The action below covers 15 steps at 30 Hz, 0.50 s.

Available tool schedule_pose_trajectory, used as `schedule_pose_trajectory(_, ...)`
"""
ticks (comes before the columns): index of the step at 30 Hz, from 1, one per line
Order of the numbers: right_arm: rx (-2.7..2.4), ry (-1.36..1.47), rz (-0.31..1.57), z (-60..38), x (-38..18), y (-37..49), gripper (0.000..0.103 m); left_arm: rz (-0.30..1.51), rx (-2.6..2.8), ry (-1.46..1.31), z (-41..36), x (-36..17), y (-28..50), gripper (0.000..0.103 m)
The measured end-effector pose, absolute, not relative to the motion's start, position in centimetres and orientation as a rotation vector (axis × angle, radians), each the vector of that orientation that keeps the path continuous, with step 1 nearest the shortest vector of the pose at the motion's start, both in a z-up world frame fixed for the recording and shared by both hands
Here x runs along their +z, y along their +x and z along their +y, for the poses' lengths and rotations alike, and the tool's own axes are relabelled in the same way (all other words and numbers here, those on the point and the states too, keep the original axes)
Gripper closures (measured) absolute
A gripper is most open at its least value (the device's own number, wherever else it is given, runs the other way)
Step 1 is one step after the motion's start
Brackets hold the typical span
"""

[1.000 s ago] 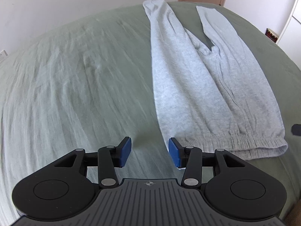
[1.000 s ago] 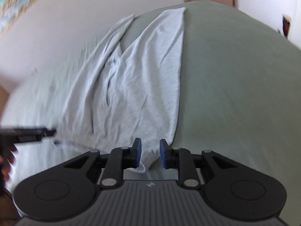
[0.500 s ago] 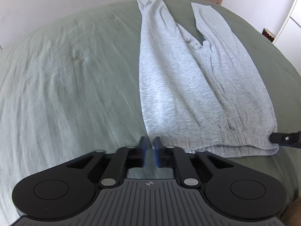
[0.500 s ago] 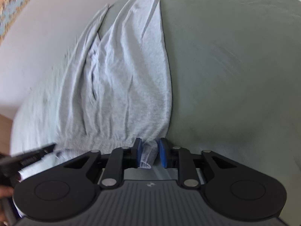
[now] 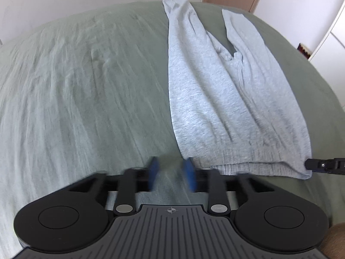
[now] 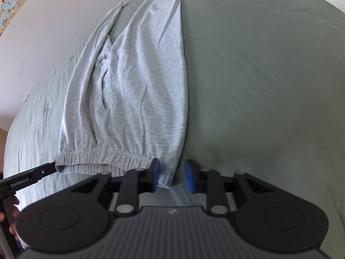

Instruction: Fold clothes

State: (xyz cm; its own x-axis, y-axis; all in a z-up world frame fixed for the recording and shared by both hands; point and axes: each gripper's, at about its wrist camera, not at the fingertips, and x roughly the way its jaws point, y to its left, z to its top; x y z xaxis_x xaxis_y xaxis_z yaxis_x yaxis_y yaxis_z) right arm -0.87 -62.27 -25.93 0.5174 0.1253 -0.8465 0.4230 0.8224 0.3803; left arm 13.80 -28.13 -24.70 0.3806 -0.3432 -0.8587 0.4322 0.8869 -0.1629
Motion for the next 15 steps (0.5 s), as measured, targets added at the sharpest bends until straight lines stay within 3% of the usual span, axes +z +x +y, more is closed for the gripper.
schedule_pose_trajectory(11,-0.173,0.756,0.984,-64.7,-26.7,-1.4,0.069,1.187,-0.569,-0.143,-26.5,-25.7,17.1,0.062)
schedule_pose_trajectory(15,-0.138,0.832,0.962,-65.1,-27.7,-1.4,0.058,1.195,-0.575,-0.189,-27.1,-26.3,17.9,0.053)
